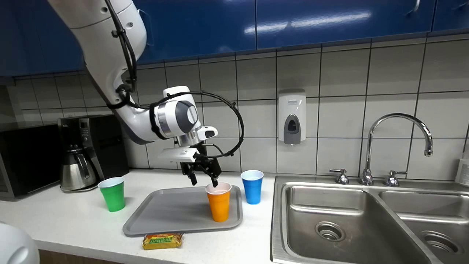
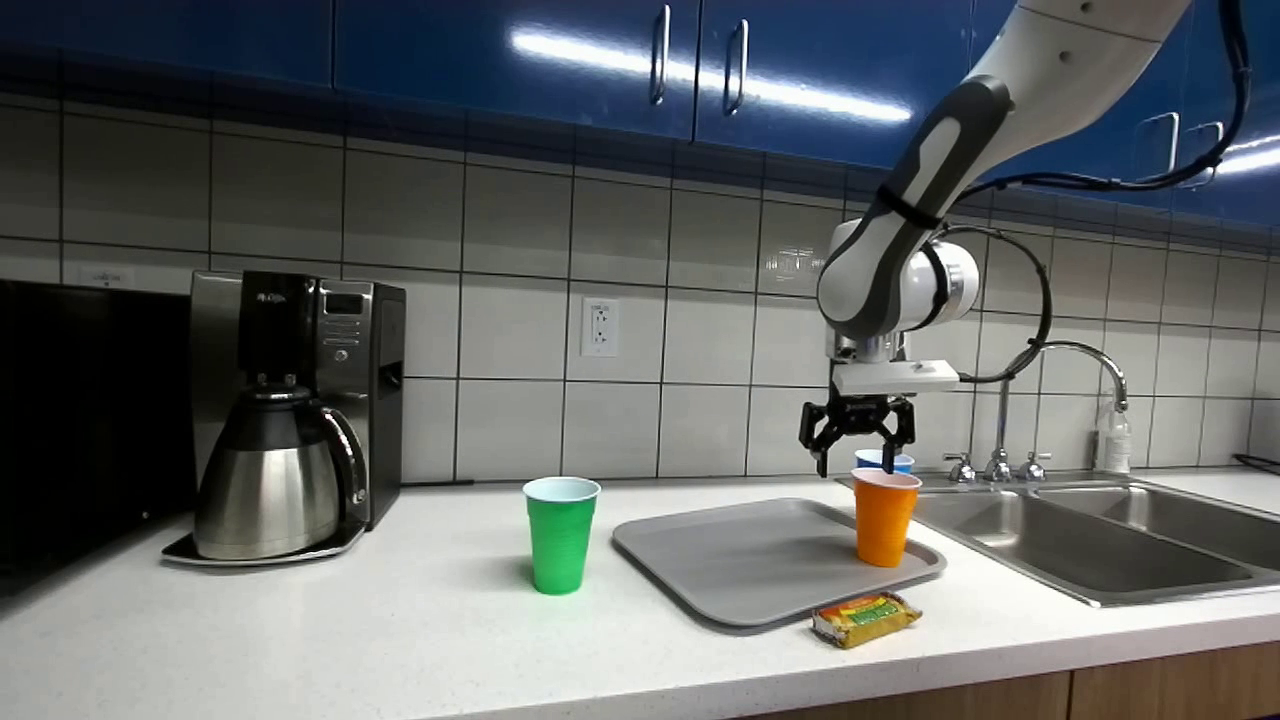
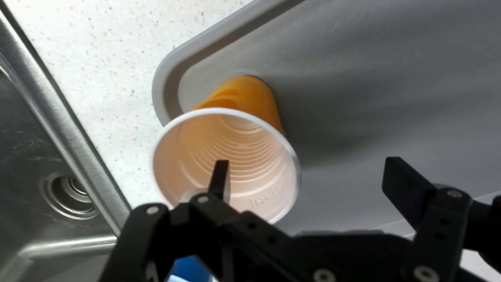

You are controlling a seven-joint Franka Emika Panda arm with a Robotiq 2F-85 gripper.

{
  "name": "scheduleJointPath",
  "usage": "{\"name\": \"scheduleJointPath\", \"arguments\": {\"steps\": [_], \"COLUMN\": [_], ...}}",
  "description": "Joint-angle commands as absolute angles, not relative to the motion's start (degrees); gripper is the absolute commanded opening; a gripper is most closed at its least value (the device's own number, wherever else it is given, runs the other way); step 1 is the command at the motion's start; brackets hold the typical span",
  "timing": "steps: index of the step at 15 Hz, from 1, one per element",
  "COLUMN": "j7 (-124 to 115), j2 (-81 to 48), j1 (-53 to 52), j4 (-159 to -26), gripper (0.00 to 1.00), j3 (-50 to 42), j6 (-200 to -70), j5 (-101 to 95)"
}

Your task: Remove the cups from the tray

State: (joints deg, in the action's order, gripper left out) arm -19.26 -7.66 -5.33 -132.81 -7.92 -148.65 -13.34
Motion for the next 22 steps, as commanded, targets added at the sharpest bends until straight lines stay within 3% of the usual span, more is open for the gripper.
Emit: {"name": "scheduleJointPath", "arguments": {"steps": [1, 11, 12, 13, 22], "j7": [-18.48, -18.43, -18.43, -18.32, -18.1], "j2": [-7.13, -8.06, -8.16, -8.3, -8.93], "j1": [-3.67, -3.4, -3.29, -3.17, -2.42], "j4": [-133.96, -134.96, -135.04, -135.09, -135.19], "gripper": [1.0, 1.0, 0.75, 0.74, 0.05], "j3": [-6.72, -6.94, -6.98, -7.01, -7.21], "j6": [-149.24, -149.57, -149.71, -149.85, -150.67], "j5": [-14.64, -14.51, -14.35, -14.23, -14.12]}}
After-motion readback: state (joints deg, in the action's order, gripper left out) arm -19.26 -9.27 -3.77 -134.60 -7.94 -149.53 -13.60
